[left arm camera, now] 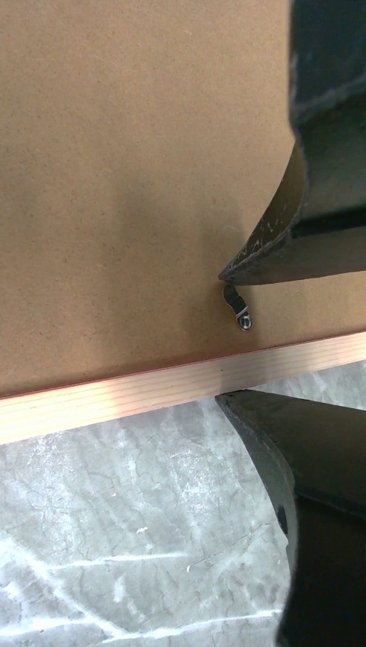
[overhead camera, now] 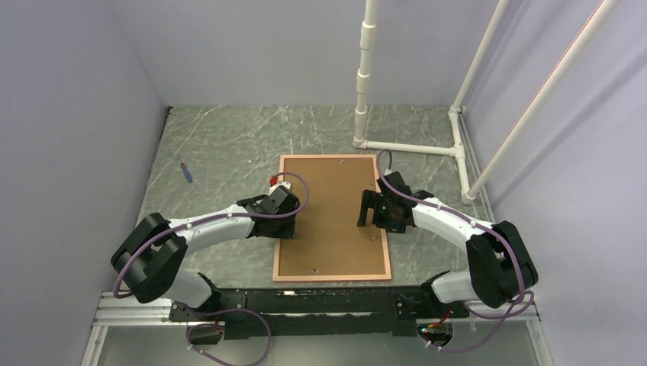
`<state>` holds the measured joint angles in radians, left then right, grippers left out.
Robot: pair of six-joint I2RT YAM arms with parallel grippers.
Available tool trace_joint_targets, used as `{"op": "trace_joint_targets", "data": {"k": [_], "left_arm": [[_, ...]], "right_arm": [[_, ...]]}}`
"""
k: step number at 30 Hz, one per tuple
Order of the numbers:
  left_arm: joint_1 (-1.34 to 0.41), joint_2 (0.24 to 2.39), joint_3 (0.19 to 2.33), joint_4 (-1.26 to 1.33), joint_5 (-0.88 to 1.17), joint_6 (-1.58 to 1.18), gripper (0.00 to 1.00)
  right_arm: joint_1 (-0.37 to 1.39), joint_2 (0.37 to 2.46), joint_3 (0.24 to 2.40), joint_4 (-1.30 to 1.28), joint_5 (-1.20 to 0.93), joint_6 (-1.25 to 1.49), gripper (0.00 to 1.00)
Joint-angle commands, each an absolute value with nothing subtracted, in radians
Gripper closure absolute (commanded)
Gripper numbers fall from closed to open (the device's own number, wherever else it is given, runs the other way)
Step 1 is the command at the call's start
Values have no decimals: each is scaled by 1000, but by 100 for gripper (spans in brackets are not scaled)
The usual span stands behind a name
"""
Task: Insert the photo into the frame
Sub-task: Install the photo frame at the center of the board.
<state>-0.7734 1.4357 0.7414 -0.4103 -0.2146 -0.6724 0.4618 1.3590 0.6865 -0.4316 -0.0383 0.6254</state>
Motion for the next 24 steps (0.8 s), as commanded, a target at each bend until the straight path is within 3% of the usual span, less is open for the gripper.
{"op": "trace_joint_targets", "data": {"k": [1, 11, 22, 24], "left_arm": [[-776, 1438, 735, -510, -269, -630, 45], [-776, 1446, 732, -496, -278, -632, 62], [-776, 1421, 708, -462, -225, -645, 99], [-777, 1411, 703, -452, -210, -649, 100]], "right_arm": [[467, 1334, 684, -408, -49, 636, 1], [466, 1346, 688, -395, -61, 636, 1], [466, 1330, 696, -430, -48, 618, 1], [466, 1320, 694, -439, -41, 615, 1]]}}
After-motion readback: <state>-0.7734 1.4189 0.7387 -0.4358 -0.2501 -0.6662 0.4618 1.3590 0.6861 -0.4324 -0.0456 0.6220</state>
